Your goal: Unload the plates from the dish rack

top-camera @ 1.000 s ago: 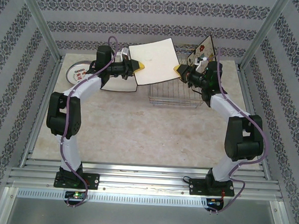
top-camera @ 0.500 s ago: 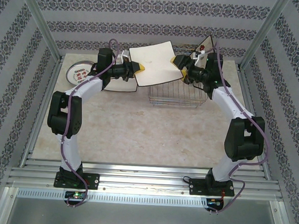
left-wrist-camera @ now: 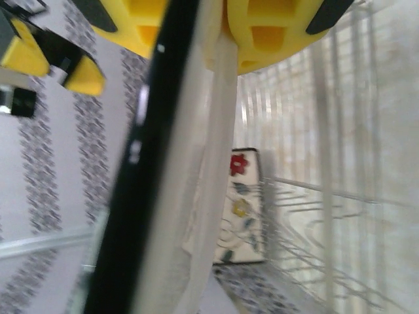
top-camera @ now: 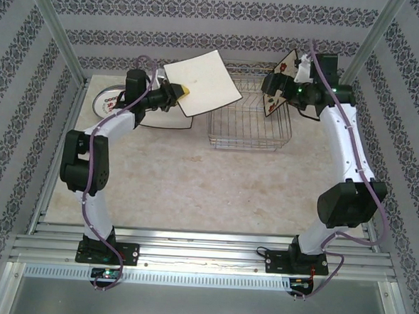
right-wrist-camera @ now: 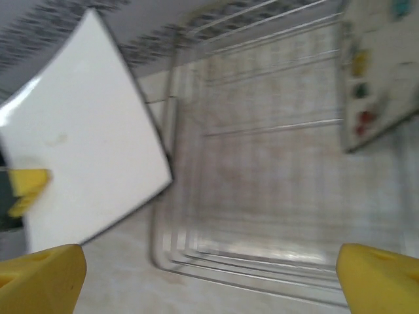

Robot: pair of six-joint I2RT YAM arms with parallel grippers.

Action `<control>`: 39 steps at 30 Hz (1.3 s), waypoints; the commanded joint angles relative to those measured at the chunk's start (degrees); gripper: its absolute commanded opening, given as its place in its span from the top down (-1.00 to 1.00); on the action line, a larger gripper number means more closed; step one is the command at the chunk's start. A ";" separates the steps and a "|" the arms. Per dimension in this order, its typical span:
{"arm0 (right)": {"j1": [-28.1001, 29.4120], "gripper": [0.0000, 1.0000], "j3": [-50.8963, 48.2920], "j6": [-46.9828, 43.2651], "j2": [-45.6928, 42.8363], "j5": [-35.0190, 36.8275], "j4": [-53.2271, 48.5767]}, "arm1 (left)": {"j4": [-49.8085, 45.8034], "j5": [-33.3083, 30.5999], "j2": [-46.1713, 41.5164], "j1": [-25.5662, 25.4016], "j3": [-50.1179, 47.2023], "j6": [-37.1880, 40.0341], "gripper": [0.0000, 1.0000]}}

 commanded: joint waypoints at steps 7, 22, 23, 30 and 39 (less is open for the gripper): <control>-0.15 -0.96 9.88 -12.33 4.71 24.95 -23.36 | 15.54 -21.75 -9.78 0.73 -8.47 -2.63 1.00; 0.86 -0.96 13.09 -13.66 9.62 28.32 -26.12 | 26.98 -45.89 -10.30 -2.28 -19.31 -8.75 1.00; 0.88 -0.96 13.09 -13.73 9.64 28.39 -26.07 | 28.06 -46.64 -9.53 -2.52 -19.33 -9.33 1.00; 0.99 -0.96 12.23 -13.88 9.75 27.79 -25.55 | 32.68 -51.14 -4.53 -4.62 -18.15 -10.28 1.00; 1.17 -0.96 10.39 -13.97 9.49 26.63 -24.15 | 37.76 -53.99 1.32 -6.52 -18.72 -11.46 1.00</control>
